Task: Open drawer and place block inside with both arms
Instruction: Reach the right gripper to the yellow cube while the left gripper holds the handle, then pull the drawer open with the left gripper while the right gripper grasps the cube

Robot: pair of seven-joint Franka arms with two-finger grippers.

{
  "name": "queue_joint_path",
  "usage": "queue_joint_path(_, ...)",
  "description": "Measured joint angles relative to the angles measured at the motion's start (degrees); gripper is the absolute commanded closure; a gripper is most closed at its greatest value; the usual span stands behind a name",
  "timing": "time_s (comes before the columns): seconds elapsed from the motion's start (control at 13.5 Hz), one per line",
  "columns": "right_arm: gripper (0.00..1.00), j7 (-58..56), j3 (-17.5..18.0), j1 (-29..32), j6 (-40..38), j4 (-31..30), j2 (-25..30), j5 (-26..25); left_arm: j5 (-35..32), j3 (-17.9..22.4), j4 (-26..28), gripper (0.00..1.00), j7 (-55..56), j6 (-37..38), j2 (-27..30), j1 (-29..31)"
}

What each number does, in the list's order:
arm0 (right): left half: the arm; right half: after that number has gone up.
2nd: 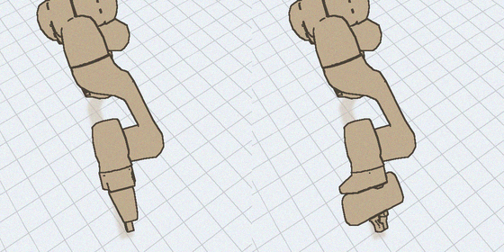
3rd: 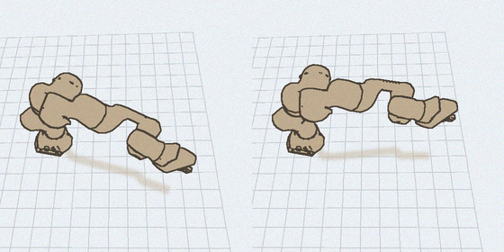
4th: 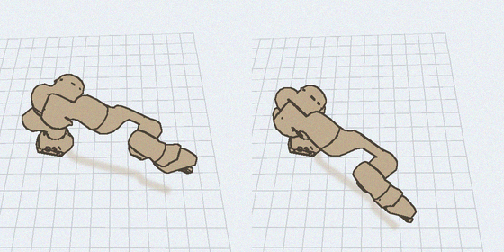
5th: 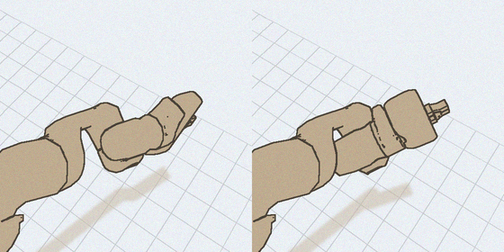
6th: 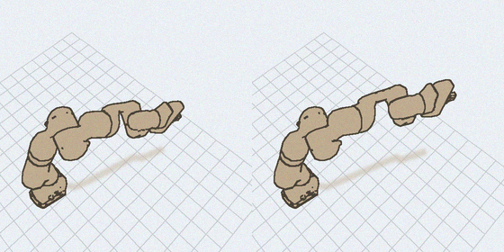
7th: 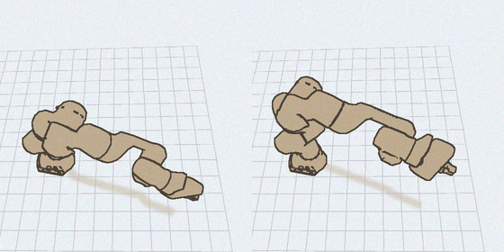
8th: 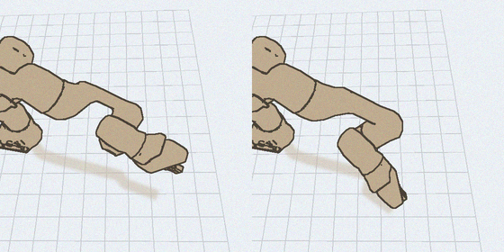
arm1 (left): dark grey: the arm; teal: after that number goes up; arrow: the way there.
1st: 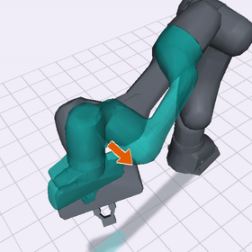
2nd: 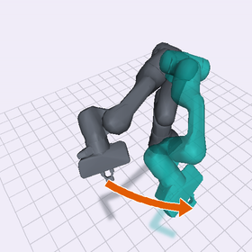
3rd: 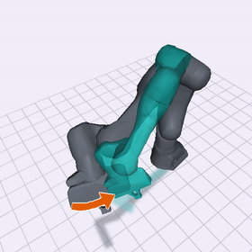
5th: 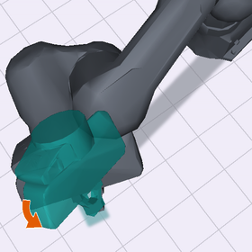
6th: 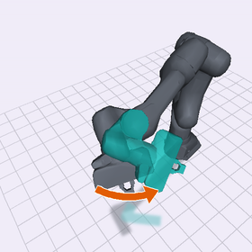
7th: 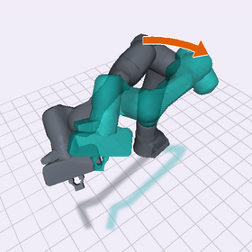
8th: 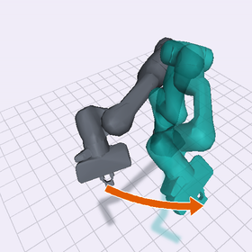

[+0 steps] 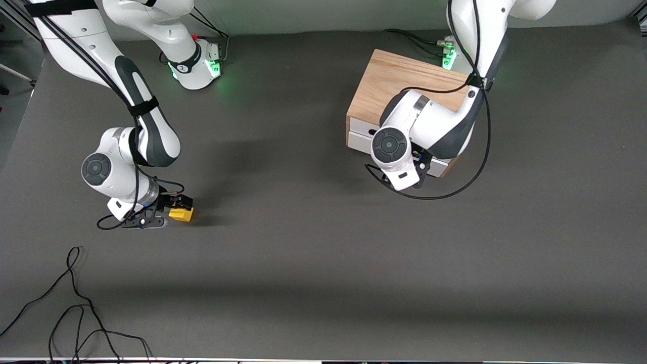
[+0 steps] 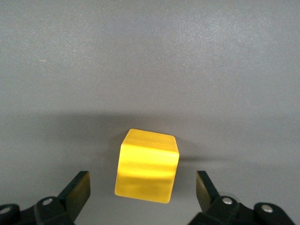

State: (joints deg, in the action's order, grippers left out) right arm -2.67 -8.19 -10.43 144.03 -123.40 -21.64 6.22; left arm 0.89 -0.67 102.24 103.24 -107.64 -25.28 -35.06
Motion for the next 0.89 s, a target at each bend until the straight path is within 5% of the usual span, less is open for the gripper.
queue_joint_path(0.44, 0.01, 0.0, -0.02, 0.0, 2.25, -0.14, -1.26, 0.0, 0.0, 0.1, -2.21, 0.0, -0.28, -0.71, -0.86, 0.28)
queue_joint_path(0.89, 0.25, 0.0, -0.03, 0.0, 4.47, -0.16, -2.69, 0.01, -0.01, 0.12, -7.53, 0.0, -2.84, -1.67, -4.29, 0.66)
